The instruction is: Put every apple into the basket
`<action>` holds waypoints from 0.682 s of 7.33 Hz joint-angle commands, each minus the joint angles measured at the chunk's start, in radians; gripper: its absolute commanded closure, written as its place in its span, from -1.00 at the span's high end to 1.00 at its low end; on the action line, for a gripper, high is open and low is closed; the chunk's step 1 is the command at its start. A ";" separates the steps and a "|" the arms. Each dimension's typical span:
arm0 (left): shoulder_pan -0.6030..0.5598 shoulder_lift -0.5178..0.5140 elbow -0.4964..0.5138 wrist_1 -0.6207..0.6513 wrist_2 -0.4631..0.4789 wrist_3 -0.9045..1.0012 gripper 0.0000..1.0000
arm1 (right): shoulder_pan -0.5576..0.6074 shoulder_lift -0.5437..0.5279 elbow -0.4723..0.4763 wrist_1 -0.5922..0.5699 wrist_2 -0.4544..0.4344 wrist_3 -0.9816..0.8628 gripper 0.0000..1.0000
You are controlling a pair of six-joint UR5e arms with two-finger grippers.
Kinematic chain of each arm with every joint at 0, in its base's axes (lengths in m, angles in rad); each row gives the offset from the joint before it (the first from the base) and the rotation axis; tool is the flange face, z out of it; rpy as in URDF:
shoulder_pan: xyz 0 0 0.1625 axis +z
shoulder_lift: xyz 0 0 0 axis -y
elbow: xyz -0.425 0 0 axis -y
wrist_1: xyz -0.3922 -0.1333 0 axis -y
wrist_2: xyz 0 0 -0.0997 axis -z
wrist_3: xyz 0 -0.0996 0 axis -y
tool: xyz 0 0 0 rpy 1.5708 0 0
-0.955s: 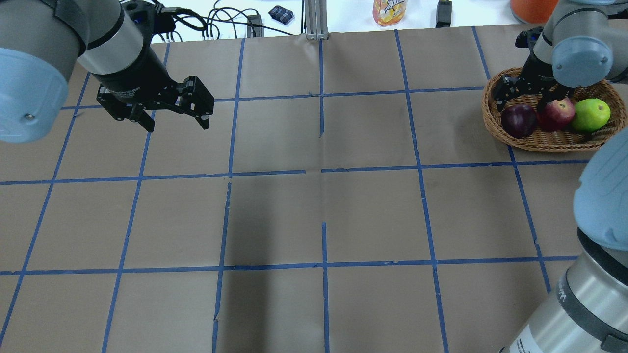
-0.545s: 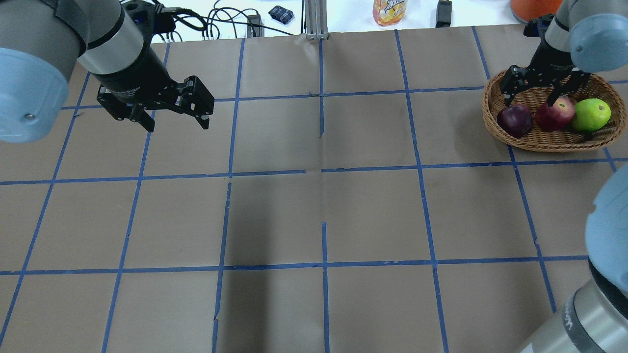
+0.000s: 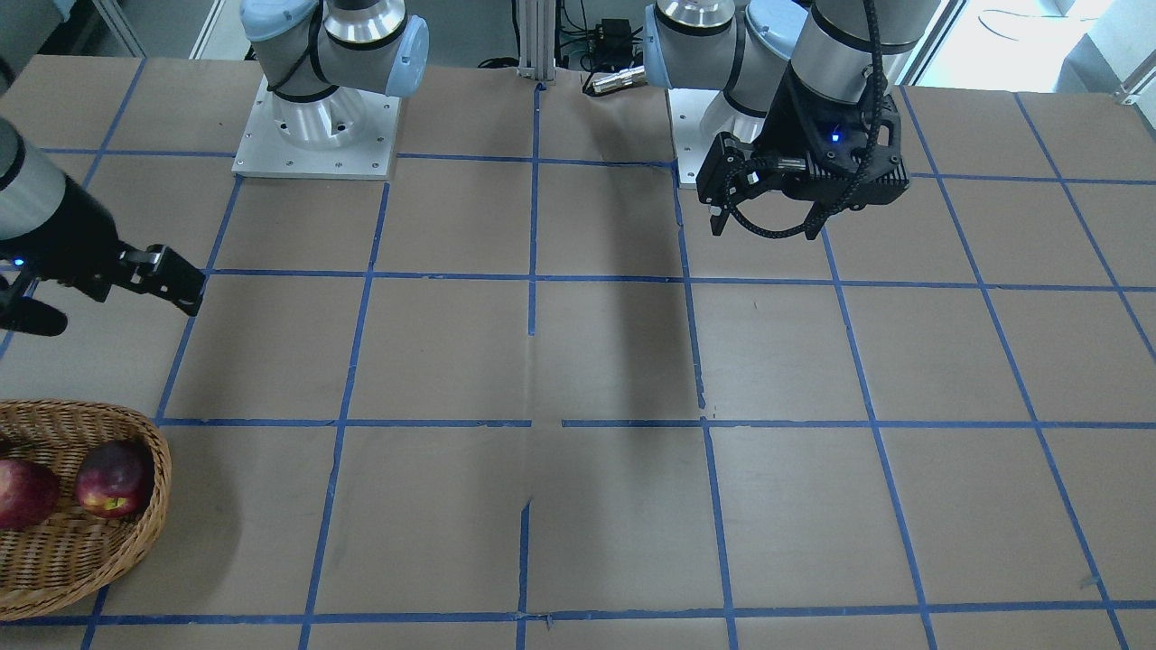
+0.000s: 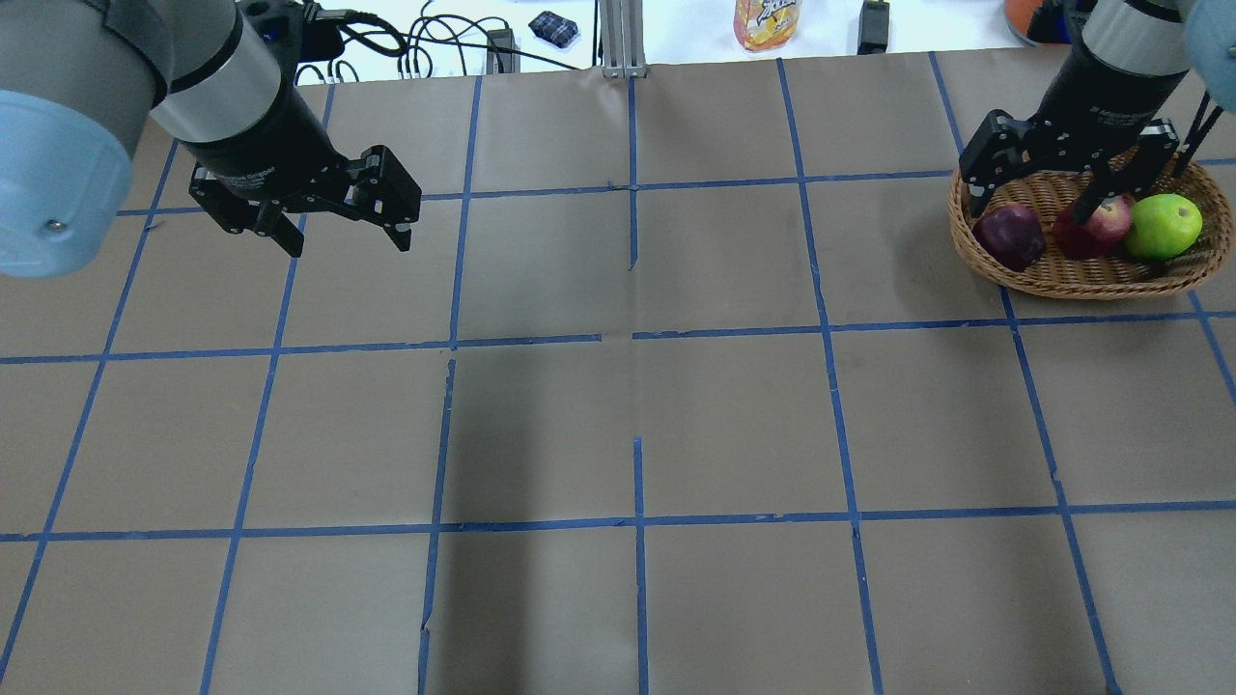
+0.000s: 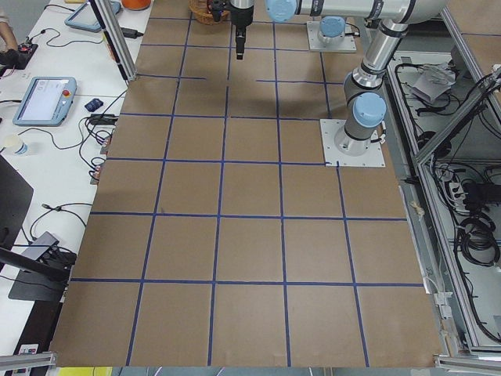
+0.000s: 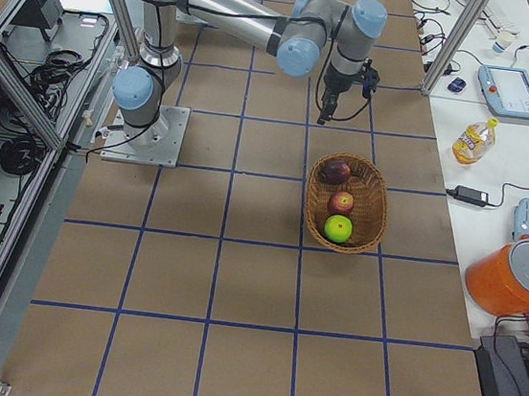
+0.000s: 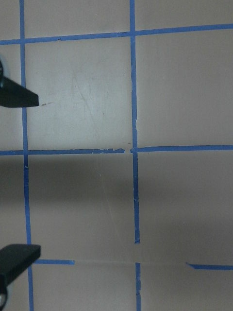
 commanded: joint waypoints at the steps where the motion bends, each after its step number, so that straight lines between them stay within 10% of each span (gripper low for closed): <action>1: 0.000 0.001 0.001 -0.002 0.002 0.000 1.00 | 0.152 -0.072 0.014 0.019 -0.010 0.151 1.00; 5: 0.000 -0.001 0.002 0.000 0.000 -0.002 1.00 | 0.253 -0.083 0.008 0.039 -0.003 0.156 1.00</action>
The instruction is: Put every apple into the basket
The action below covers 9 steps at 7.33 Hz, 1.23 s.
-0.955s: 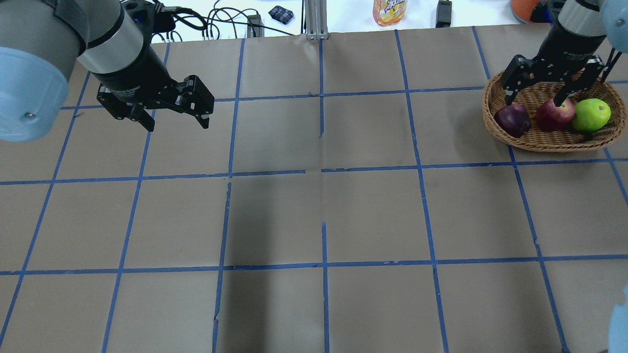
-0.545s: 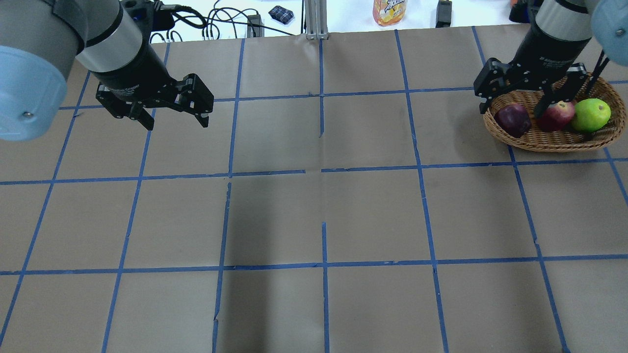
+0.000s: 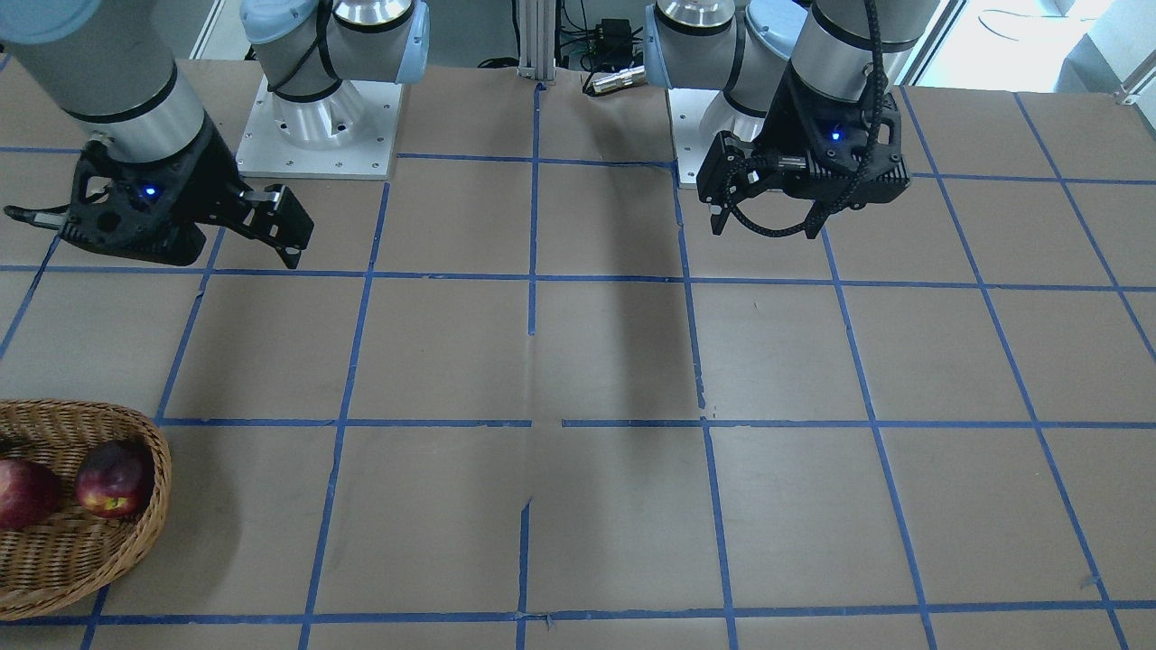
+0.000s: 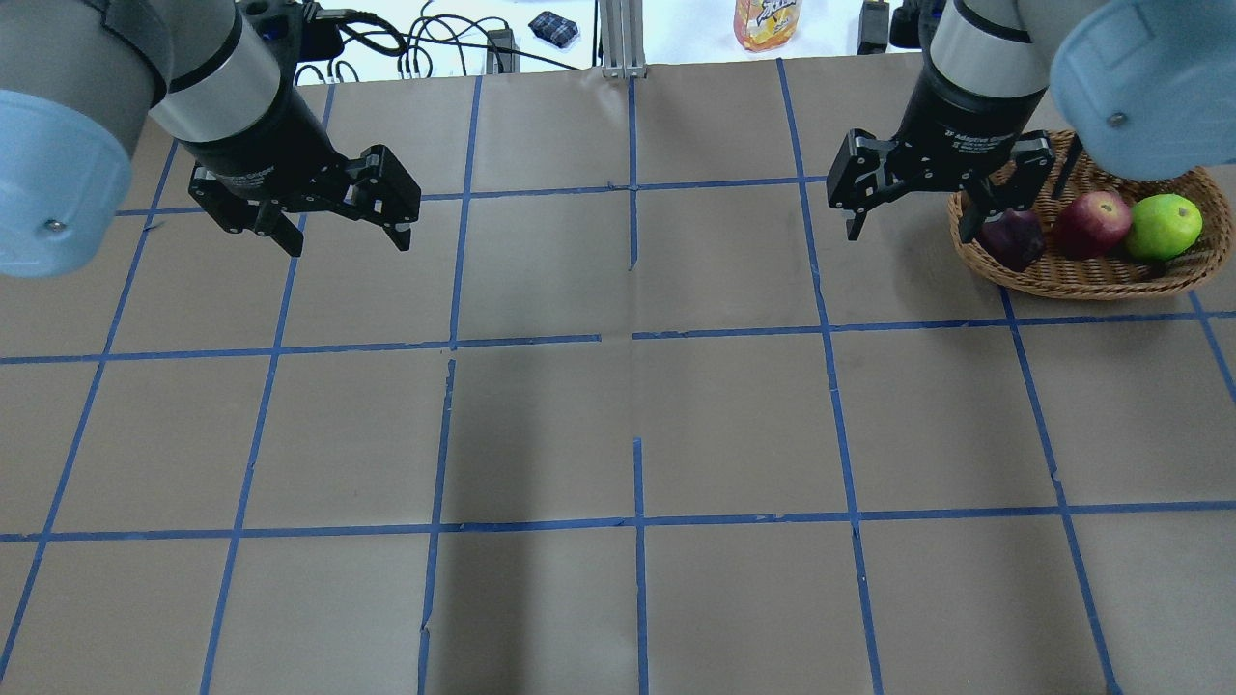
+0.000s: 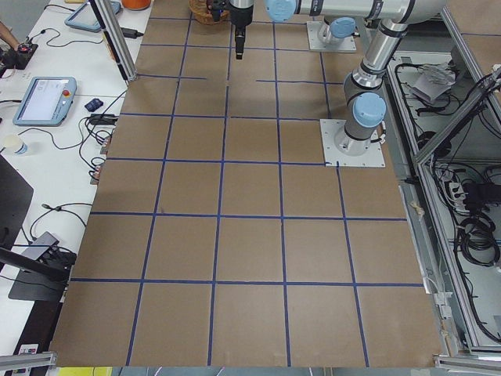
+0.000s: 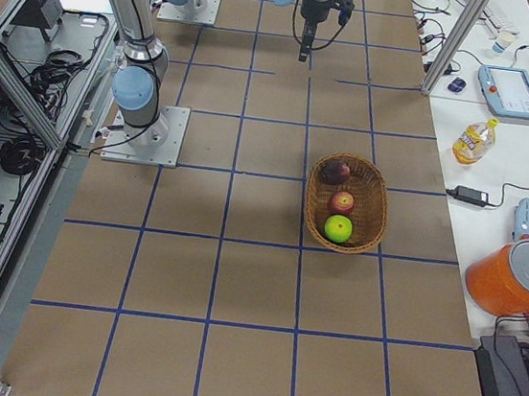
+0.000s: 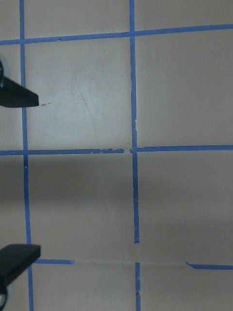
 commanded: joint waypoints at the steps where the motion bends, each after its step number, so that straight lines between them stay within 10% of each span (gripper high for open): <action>1: 0.000 0.000 -0.002 0.000 0.001 -0.001 1.00 | 0.008 -0.003 -0.006 0.015 -0.002 0.000 1.00; 9: 0.000 -0.002 0.002 -0.001 0.001 -0.001 1.00 | -0.047 -0.049 -0.003 0.051 -0.002 -0.015 1.00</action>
